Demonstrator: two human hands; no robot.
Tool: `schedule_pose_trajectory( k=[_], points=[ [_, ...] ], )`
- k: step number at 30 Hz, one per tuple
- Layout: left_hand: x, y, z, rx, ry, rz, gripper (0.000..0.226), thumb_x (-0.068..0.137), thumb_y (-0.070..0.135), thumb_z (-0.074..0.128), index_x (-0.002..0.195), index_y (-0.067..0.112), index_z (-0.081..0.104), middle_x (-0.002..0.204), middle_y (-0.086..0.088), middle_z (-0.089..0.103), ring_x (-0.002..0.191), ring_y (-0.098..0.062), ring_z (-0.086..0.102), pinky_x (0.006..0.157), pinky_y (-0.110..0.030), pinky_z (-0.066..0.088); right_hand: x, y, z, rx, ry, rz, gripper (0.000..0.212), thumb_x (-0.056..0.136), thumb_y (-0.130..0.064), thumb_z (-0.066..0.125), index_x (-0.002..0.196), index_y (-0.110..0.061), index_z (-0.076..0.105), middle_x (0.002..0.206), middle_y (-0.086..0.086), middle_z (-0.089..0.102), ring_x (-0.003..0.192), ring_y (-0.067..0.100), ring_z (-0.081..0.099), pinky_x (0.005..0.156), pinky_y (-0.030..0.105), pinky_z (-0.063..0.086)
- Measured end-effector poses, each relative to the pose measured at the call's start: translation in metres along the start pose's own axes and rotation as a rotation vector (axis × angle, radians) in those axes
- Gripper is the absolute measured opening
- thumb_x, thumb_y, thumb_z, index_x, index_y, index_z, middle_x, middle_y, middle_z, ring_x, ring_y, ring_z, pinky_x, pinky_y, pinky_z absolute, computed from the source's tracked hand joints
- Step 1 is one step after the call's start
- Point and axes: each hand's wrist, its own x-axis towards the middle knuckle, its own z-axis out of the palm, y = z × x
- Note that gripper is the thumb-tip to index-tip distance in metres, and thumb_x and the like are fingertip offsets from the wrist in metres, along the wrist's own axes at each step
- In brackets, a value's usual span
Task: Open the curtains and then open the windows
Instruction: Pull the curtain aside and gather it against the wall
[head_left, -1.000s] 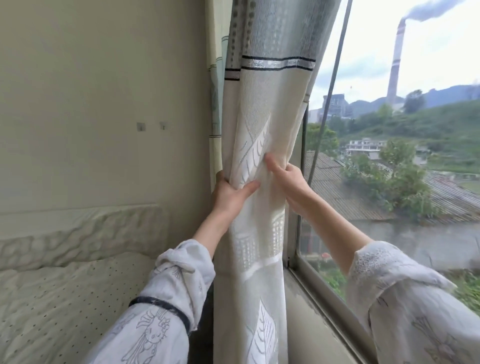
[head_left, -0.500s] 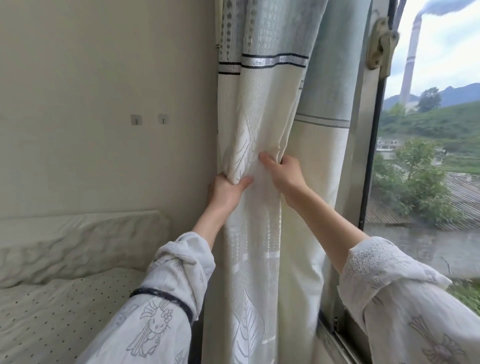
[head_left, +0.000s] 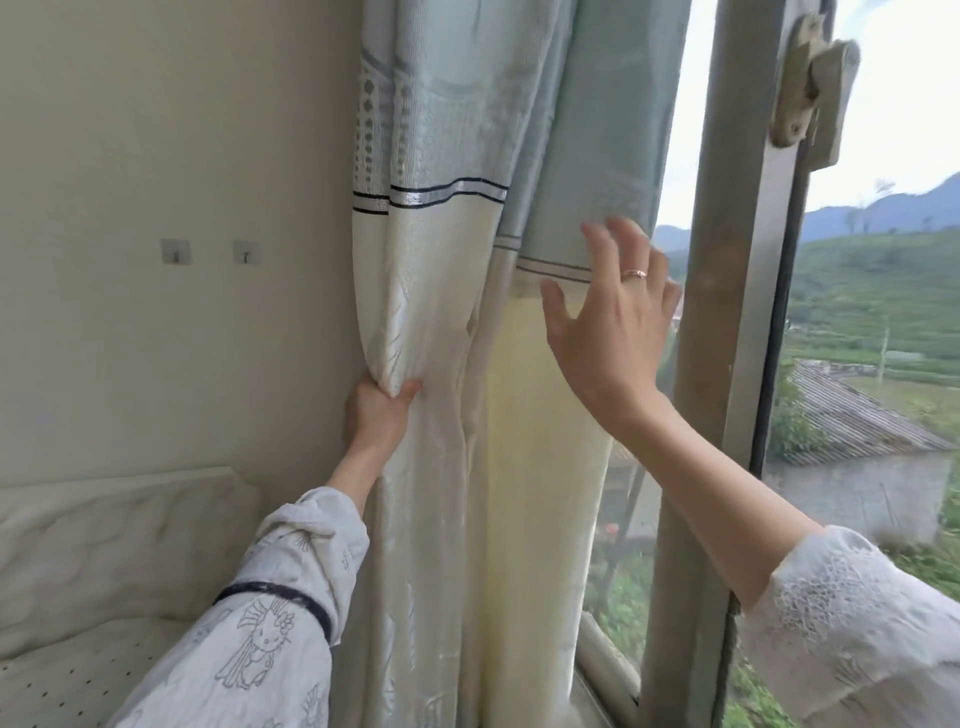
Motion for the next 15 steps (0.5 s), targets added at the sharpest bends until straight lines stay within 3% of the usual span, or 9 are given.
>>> schedule_pose_trajectory(
  k=[2,6,11,15],
  points=[
    [0.004,-0.003,-0.001,-0.001,-0.002,0.01,0.043,0.078,0.027,0.068,0.114,0.006,0.058,0.116,-0.014,0.064,0.108,-0.03,0.06,0.09,-0.034,0.047,0.005,0.006,0.002,0.027,-0.089,0.108,0.077,0.085,-0.046,0.06,0.146,-0.014,0.027,0.156,0.008,0.022,0.141,0.03,0.023,0.108,0.05,0.026],
    [0.005,-0.005,-0.003,-0.032,-0.085,0.05,0.042,0.081,0.024,0.065,0.118,0.007,0.055,0.118,-0.013,0.063,0.11,-0.028,0.059,0.085,-0.026,0.041,0.008,-0.003,0.015,0.448,-0.257,0.34,0.106,0.08,-0.053,0.064,0.151,-0.009,-0.001,0.161,0.008,0.0,0.148,0.023,0.005,0.12,0.042,0.012],
    [-0.001,-0.011,0.0,0.14,-0.162,0.156,0.048,0.089,0.029,0.052,0.131,0.009,0.038,0.126,-0.014,0.058,0.116,-0.033,0.054,0.092,-0.035,0.044,0.001,-0.034,0.047,0.745,-0.569,0.442,0.122,0.071,-0.061,0.068,0.15,-0.018,-0.014,0.159,0.009,0.018,0.144,0.022,0.024,0.119,0.039,0.02],
    [-0.012,-0.021,0.005,0.365,-0.206,0.278,0.053,0.092,0.028,0.04,0.14,0.015,0.023,0.14,-0.007,0.045,0.123,-0.031,0.047,0.091,-0.04,0.042,0.0,-0.06,0.074,0.835,-0.649,0.438,0.135,0.063,-0.06,0.074,0.145,-0.02,-0.026,0.157,0.008,0.024,0.143,0.021,0.028,0.118,0.037,0.023]
  ],
)
